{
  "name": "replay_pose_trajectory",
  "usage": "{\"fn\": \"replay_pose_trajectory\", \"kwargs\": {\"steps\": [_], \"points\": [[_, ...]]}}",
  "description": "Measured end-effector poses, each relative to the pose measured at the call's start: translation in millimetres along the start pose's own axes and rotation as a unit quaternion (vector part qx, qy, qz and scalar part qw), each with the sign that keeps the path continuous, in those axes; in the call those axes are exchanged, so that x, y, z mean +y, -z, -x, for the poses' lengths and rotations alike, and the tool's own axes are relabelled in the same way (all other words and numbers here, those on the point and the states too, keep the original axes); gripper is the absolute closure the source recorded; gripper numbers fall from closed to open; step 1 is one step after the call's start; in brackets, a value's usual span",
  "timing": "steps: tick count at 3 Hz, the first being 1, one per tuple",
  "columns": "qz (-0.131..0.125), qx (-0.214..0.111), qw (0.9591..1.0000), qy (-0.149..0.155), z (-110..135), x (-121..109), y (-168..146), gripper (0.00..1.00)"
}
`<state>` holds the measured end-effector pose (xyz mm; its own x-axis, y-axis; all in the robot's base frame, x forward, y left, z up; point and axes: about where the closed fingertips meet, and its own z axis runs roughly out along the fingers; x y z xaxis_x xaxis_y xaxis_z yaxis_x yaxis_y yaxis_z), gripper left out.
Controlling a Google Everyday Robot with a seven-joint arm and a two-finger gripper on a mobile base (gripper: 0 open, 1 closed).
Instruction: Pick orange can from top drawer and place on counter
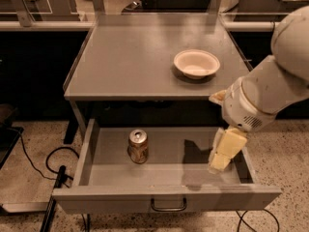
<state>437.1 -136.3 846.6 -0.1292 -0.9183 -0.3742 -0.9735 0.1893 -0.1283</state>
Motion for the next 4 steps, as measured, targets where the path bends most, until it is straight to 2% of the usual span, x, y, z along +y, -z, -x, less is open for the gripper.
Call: {"fn": "replay_pose_trajectory", "kwargs": {"steps": [1, 2, 3, 4], "points": [[0.038, -0.017, 0.9988, -0.024, -6.2, 1.1, -43.7, 0.00], [0.038, -0.018, 0.9988, -0.024, -6.3, 1.1, -44.0, 0.00], [0.021, -0.039, 0.9985, -0.031, 4.3, -3.7, -58.9, 0.00], [-0.008, -0.075, 0.9968, -0.024, 35.4, -22.8, -100.7, 0.00]]}}
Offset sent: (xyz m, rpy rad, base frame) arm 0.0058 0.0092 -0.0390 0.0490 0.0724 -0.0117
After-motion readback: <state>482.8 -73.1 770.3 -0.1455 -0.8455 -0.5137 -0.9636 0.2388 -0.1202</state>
